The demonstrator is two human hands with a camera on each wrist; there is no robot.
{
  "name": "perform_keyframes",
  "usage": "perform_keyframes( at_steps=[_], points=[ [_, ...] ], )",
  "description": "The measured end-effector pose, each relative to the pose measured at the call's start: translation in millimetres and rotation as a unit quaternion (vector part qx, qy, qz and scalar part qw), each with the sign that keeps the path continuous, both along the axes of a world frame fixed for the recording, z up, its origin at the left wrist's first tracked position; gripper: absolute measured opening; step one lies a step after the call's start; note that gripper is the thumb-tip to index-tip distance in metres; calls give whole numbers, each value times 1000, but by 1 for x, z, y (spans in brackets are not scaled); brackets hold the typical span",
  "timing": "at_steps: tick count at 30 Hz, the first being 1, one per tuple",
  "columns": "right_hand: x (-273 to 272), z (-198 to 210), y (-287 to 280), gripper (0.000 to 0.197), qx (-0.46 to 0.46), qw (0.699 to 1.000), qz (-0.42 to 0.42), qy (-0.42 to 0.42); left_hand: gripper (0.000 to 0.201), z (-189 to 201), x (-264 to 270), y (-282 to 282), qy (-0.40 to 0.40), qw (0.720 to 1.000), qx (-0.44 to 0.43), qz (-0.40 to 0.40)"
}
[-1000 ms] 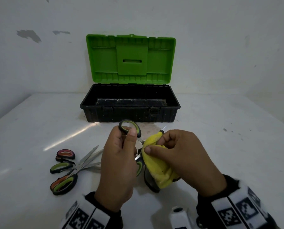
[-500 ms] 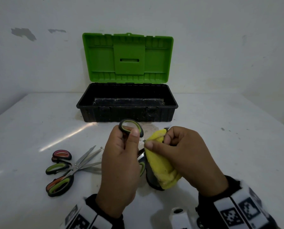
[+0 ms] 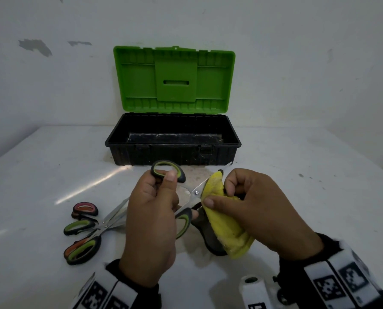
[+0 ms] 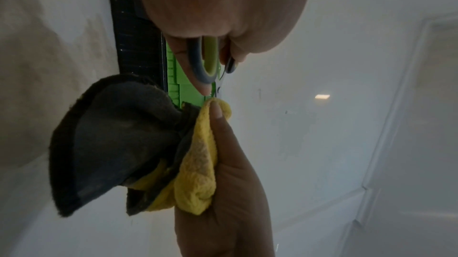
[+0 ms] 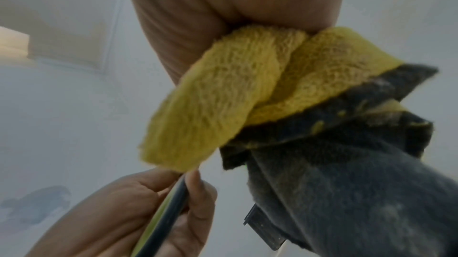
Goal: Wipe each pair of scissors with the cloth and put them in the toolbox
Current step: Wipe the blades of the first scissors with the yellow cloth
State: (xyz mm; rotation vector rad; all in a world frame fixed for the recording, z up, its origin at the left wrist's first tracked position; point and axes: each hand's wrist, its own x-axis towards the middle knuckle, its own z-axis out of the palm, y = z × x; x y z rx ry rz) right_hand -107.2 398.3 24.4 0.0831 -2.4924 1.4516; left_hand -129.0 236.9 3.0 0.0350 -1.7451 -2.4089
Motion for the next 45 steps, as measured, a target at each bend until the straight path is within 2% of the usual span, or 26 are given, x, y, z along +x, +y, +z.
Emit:
perform_keyframes(
  at_steps=[7, 12, 18, 26, 34, 45],
  points=[
    [-6, -1, -10, 44, -7, 1000, -6, 24, 18, -1, 3, 1, 5, 1000, -7, -5],
    [-1, -7, -11, 46, -51, 998, 33, -4, 19, -3, 4, -8, -12, 1000, -5, -16],
    [1, -10, -3, 44, -58, 997, 50, -7, 19, -5, 5, -9, -23, 1000, 0, -21],
    [-6, -11, -5, 47, -113, 990, 76, -31, 18, -2, 9, 3, -7, 1000, -6, -28],
    [-3, -15, -1, 50, -107, 994, 27, 5, 22, 3, 2, 0, -29, 999, 24, -6],
    [0, -10, 34, 49, -118, 993, -5, -25, 22, 2, -11, -14, -56, 995, 63, 59]
  ],
)
